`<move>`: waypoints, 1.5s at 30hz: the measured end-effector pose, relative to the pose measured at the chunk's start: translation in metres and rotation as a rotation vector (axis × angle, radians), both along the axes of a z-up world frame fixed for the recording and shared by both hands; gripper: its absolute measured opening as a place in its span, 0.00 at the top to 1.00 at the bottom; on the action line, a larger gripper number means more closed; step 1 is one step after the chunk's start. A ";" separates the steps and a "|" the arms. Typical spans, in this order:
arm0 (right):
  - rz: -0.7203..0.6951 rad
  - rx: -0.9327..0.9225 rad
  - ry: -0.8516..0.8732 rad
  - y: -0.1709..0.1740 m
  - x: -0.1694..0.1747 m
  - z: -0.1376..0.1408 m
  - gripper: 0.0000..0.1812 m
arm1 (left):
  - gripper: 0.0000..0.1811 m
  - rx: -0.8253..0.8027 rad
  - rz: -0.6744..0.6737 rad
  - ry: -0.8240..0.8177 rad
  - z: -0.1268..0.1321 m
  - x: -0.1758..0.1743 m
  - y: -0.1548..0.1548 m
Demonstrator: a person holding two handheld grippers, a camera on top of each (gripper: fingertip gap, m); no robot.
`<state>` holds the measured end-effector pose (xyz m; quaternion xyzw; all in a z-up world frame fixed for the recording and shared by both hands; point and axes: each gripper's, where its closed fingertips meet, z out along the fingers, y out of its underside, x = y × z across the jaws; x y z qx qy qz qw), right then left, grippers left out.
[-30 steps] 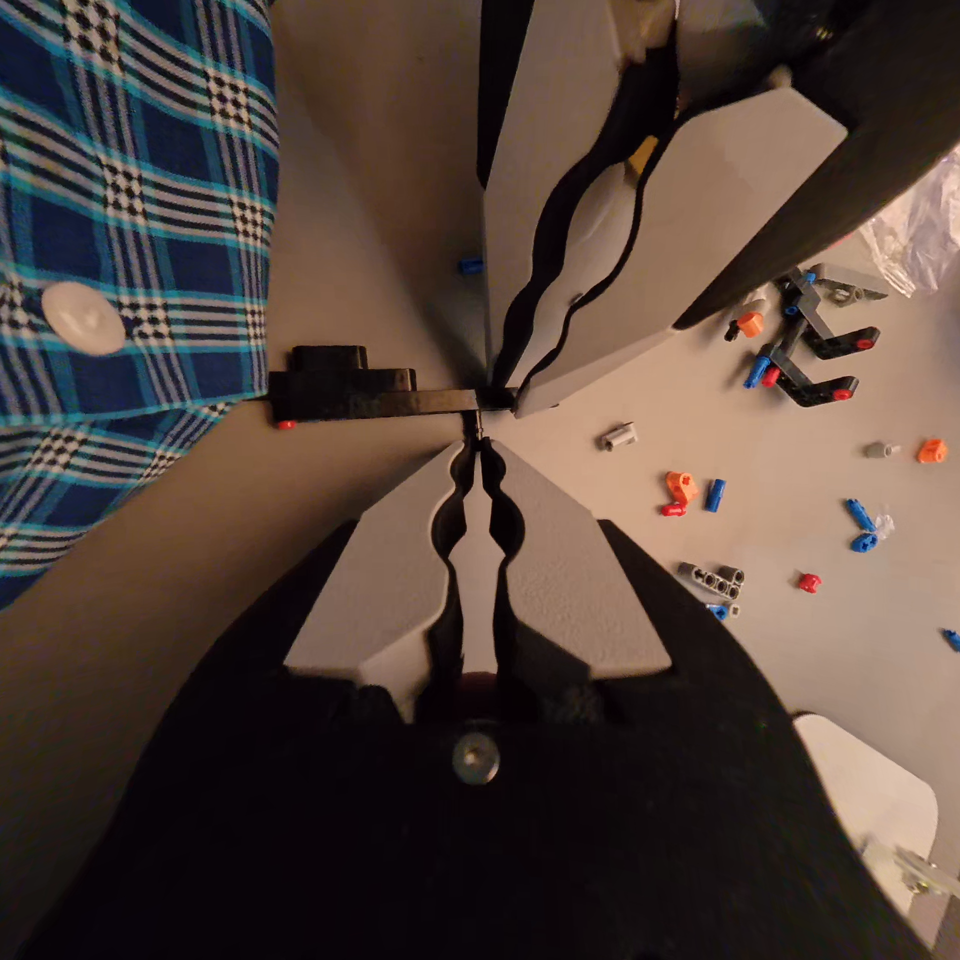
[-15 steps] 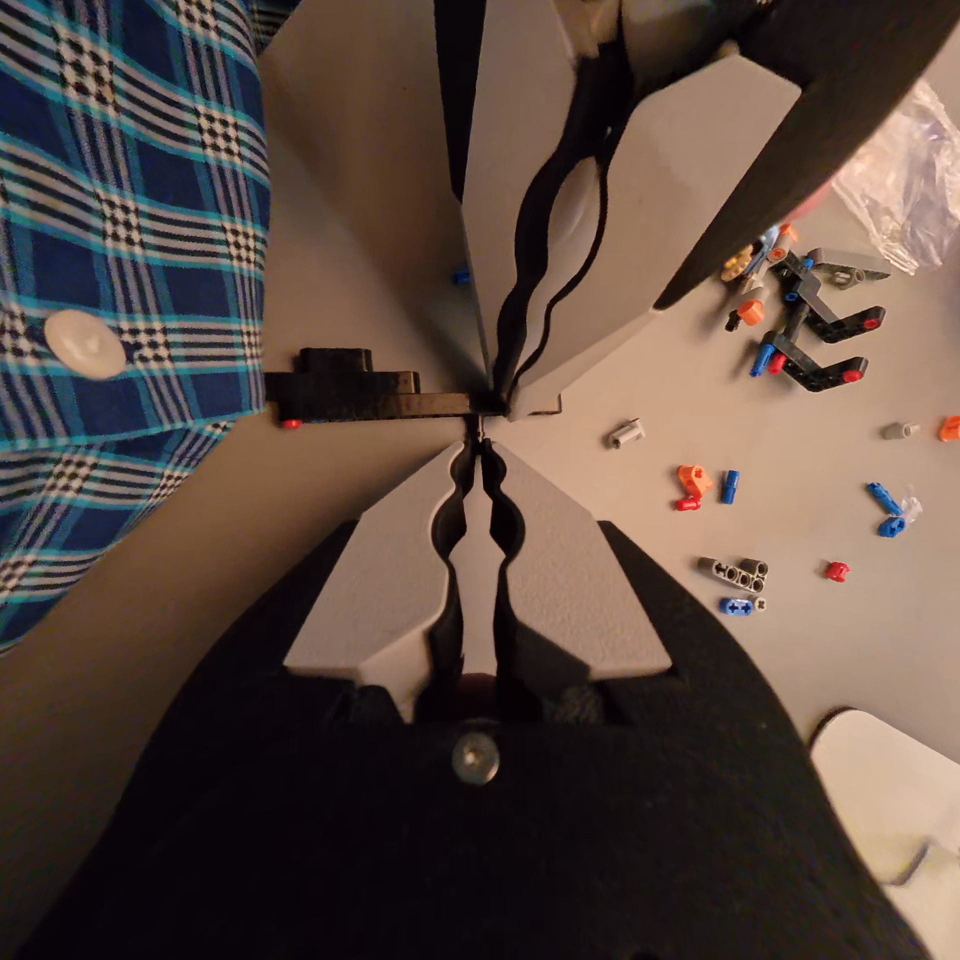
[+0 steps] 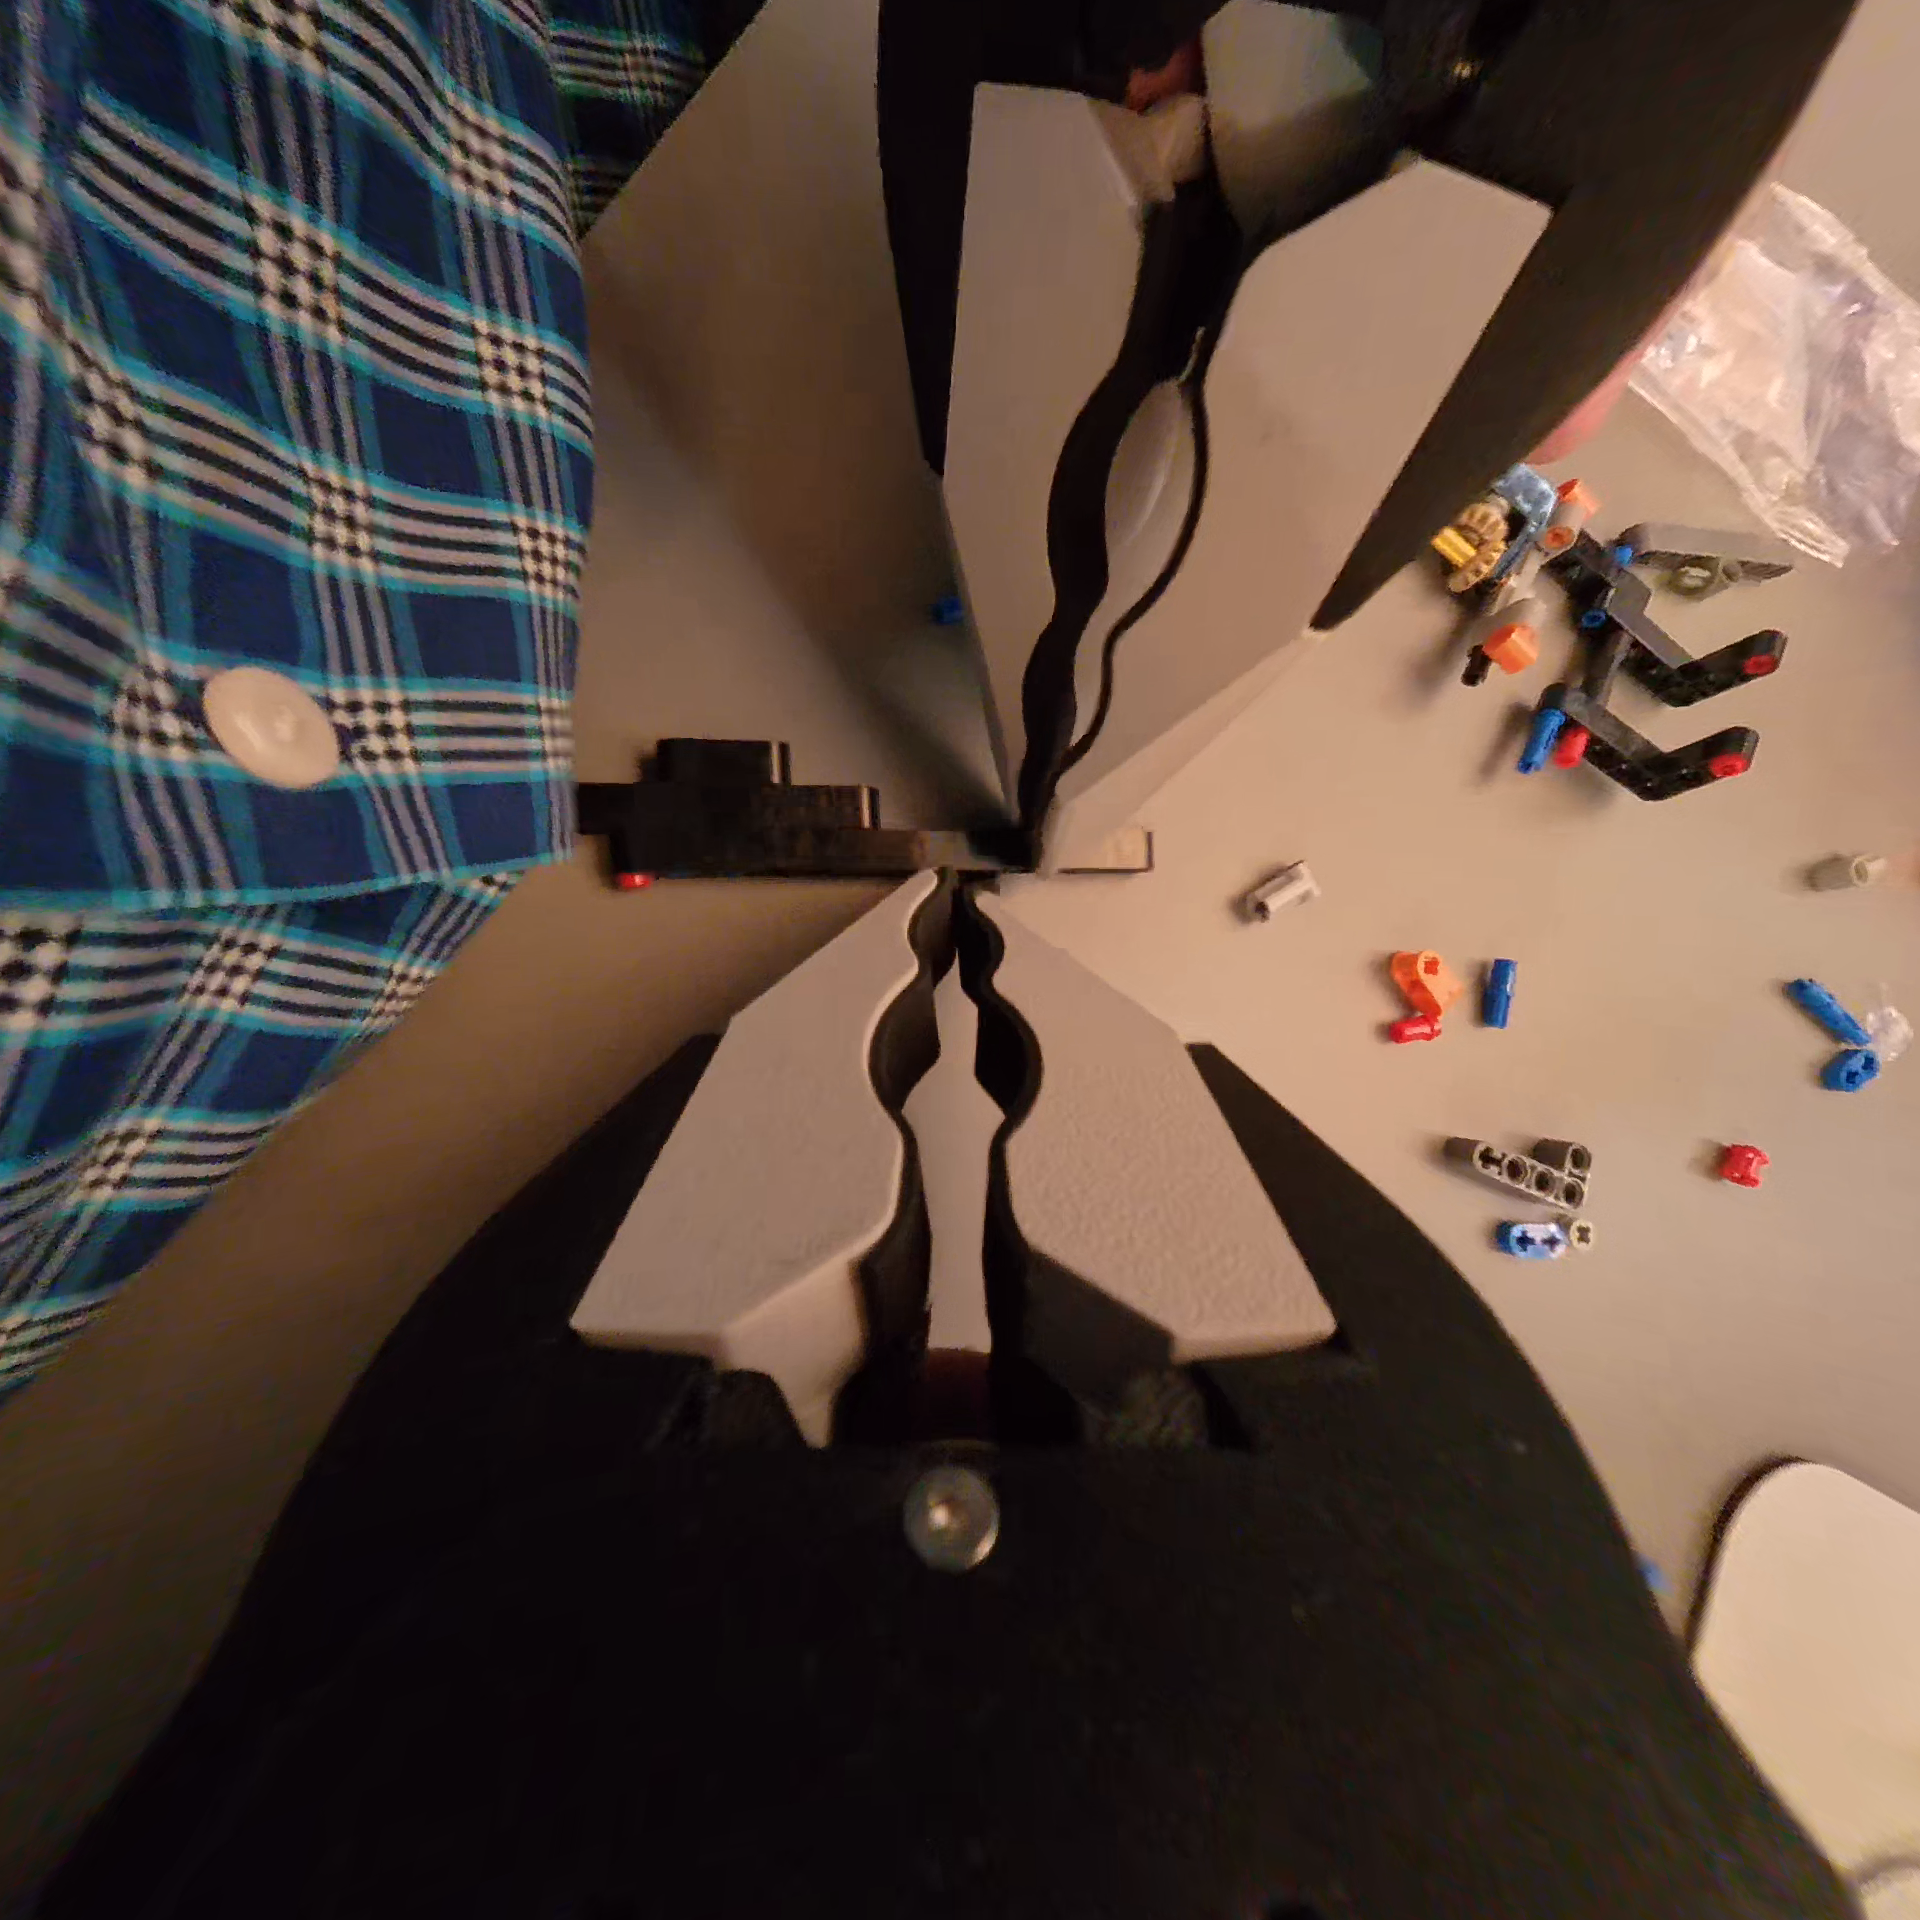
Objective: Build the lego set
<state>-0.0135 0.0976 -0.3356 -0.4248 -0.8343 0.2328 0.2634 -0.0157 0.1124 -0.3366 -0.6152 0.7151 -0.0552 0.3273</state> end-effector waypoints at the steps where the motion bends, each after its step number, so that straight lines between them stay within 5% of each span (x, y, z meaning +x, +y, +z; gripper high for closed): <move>1: 0.000 0.004 -0.005 0.003 0.000 0.000 1.00 | 1.00 -0.002 -0.002 -0.005 0.000 0.001 0.000; 13: -0.076 -0.109 -0.045 0.010 0.007 0.004 0.93 | 1.00 -0.011 -0.038 0.038 0.001 0.002 -0.001; 33: -0.327 -0.163 -0.003 0.007 0.001 -0.002 0.99 | 1.00 0.031 -0.091 0.104 0.001 -0.013 -0.015; 45: -0.299 -0.166 0.004 0.005 0.000 -0.002 0.99 | 0.93 0.023 0.265 0.116 0.000 -0.025 0.001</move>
